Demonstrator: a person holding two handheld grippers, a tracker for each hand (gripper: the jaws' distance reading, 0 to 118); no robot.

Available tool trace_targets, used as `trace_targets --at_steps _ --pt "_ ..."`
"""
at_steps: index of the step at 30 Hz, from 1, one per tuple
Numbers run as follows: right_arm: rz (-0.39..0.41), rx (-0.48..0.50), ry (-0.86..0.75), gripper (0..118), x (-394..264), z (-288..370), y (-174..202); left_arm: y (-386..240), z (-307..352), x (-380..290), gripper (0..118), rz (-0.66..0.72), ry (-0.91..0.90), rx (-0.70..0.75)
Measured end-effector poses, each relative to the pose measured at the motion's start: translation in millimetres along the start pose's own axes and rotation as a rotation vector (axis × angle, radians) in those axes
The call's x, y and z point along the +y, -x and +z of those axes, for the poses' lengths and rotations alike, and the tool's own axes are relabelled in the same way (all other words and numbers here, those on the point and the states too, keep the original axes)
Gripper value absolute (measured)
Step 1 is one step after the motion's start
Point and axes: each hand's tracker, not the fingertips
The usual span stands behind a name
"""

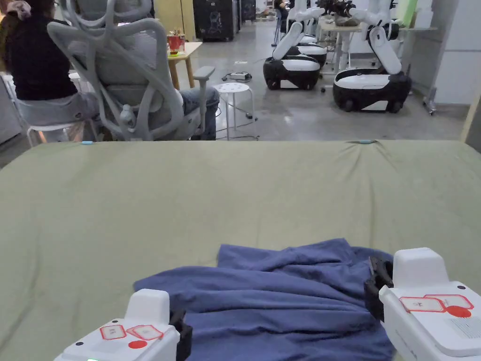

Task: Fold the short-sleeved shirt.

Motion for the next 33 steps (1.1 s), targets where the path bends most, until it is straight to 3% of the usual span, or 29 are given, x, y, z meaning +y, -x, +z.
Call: trace_targets --at_steps 3,5,7,15,22,23,25,26,28,30,31,33 --pt "0.005 0.027 0.020 0 -6.3 -2.4 13.9 41.0 1.5 -18.3 0 0.055 0.050 0.101" --pt "0.018 0.033 0.029 0 -7.8 -3.3 19.5 60.1 -6.0 -16.3 0 0.125 0.067 0.089" --pt "0.013 0.043 0.040 0 -7.4 -6.2 20.4 67.1 -16.3 -5.1 0 0.111 0.060 0.105" --pt "0.030 0.046 0.094 0 -8.0 -13.5 16.9 115.2 -145.3 78.5 0 0.193 0.259 0.112" --pt "0.037 0.026 0.129 0 -12.7 -22.3 3.5 114.4 -234.6 104.5 3 0.125 0.394 0.240" --pt "0.040 0.018 0.134 0 -13.9 -23.9 1.2 112.0 -242.4 104.1 25 0.093 0.402 0.266" --pt "0.039 0.010 0.143 0 -16.0 -26.9 -3.5 110.3 -256.9 98.7 112 0.089 0.440 0.271" --pt "0.038 0.004 0.149 0 -17.2 -28.7 -5.6 107.8 -254.9 94.4 118 0.091 0.439 0.264" --pt "0.035 -0.004 0.156 0 -19.1 -31.0 -9.4 105.3 -263.4 87.1 96 0.096 0.467 0.260" --pt "0.032 -0.008 0.159 0 -20.6 -31.3 -13.2 104.7 -266.2 82.6 96 0.083 0.454 0.270" --pt "0.030 -0.013 0.160 0 -21.2 -31.3 -15.0 99.5 -264.0 85.1 88 0.063 0.460 0.280" --pt "0.021 -0.022 0.159 0 -21.7 -31.1 -20.1 87.2 -255.6 89.7 58 0.007 0.452 0.230"
